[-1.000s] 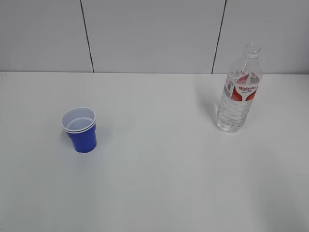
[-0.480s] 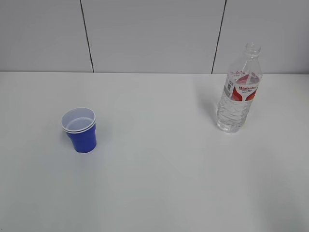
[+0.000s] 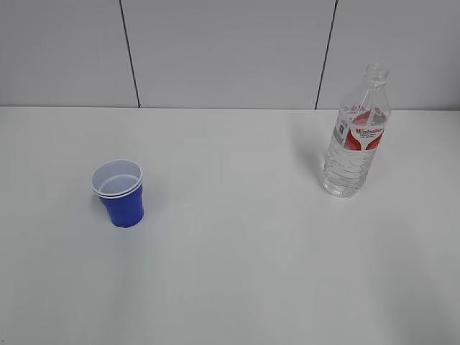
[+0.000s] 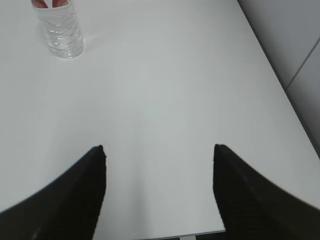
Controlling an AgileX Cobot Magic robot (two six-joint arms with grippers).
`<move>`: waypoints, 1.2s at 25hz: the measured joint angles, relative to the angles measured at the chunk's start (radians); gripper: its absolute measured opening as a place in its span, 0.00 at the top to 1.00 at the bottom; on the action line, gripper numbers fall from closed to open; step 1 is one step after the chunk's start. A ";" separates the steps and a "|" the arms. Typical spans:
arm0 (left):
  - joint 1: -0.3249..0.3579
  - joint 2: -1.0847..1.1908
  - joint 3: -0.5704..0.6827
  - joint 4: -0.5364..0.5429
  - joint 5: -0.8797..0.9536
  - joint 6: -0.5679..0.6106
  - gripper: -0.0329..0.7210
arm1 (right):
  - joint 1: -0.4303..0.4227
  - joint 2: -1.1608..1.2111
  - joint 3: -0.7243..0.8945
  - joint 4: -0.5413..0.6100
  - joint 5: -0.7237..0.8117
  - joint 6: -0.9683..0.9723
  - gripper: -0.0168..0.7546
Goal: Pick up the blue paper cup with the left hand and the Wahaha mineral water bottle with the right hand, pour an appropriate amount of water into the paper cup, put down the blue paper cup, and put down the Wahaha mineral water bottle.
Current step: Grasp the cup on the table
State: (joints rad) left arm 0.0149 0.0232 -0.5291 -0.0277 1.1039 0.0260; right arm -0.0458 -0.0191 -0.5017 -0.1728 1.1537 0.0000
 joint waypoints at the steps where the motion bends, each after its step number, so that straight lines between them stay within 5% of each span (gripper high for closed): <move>1: -0.006 0.000 0.000 0.001 0.000 0.000 0.23 | 0.000 0.000 0.000 0.000 0.000 0.000 0.33; 10: -0.080 0.000 -0.010 -0.001 -0.025 0.000 0.23 | 0.000 0.000 -0.002 -0.006 -0.011 0.000 0.33; 17: -0.080 0.020 -0.031 0.083 -0.354 0.000 0.24 | 0.000 0.000 -0.016 0.072 -0.104 0.000 0.33; 23: -0.081 0.170 -0.031 0.124 -0.578 0.000 0.25 | 0.000 0.000 -0.016 0.102 -0.446 0.000 0.33; 30: -0.081 0.391 -0.031 0.034 -0.876 0.000 0.25 | 0.000 0.222 -0.016 0.098 -0.880 -0.016 0.33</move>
State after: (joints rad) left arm -0.0656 0.4147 -0.5604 0.0066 0.2282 0.0260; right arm -0.0458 0.2029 -0.5177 -0.0744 0.2739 -0.0157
